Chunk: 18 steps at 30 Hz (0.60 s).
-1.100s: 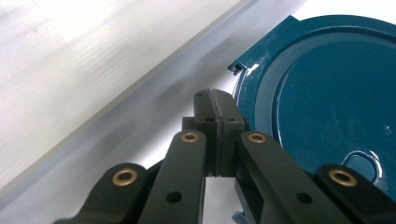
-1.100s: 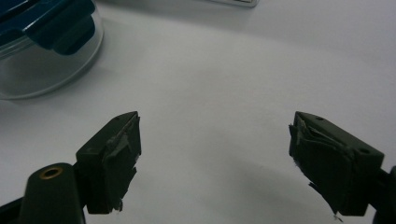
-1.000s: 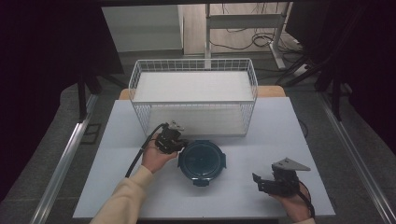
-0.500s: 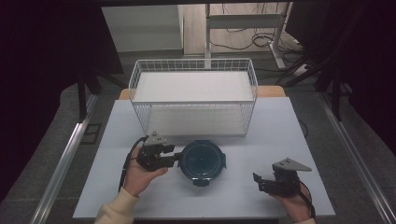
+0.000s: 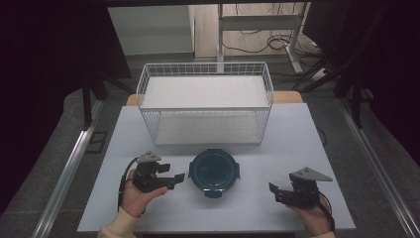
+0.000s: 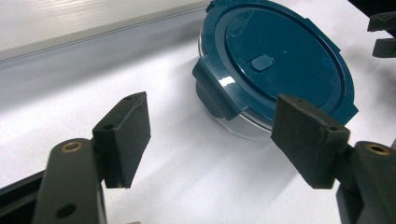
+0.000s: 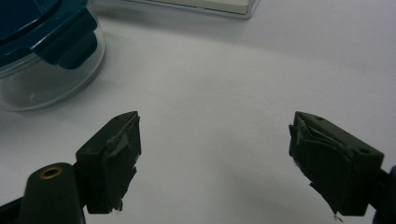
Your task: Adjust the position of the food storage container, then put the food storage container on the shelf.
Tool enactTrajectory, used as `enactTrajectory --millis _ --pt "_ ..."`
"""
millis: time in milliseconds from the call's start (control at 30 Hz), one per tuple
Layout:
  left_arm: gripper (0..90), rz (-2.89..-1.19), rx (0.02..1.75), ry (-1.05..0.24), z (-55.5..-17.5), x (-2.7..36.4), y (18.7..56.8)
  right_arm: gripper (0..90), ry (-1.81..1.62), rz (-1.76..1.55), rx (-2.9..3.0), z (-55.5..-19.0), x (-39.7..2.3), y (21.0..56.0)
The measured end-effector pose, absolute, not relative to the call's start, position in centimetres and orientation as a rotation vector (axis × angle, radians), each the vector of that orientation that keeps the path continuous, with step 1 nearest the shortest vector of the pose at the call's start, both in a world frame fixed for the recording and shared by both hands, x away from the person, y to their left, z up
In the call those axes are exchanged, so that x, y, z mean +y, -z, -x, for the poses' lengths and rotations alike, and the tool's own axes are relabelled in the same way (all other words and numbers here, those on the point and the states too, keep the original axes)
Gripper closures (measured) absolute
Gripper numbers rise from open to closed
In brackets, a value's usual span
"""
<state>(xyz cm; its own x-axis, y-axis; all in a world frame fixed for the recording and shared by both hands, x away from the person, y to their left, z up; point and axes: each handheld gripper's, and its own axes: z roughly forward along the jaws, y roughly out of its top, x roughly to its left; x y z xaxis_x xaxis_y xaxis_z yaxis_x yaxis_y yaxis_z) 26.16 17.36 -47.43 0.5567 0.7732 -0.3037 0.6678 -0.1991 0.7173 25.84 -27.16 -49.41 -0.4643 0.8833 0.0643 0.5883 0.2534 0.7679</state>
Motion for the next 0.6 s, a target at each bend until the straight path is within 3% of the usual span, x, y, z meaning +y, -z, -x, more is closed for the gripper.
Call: enactTrajectory --millis 600 --pt "23.8 -1.845 1.214 -0.056 -27.3 18.2 48.2 15.9 -1.225 -1.462 2.09 -26.2 -27.0 47.4"
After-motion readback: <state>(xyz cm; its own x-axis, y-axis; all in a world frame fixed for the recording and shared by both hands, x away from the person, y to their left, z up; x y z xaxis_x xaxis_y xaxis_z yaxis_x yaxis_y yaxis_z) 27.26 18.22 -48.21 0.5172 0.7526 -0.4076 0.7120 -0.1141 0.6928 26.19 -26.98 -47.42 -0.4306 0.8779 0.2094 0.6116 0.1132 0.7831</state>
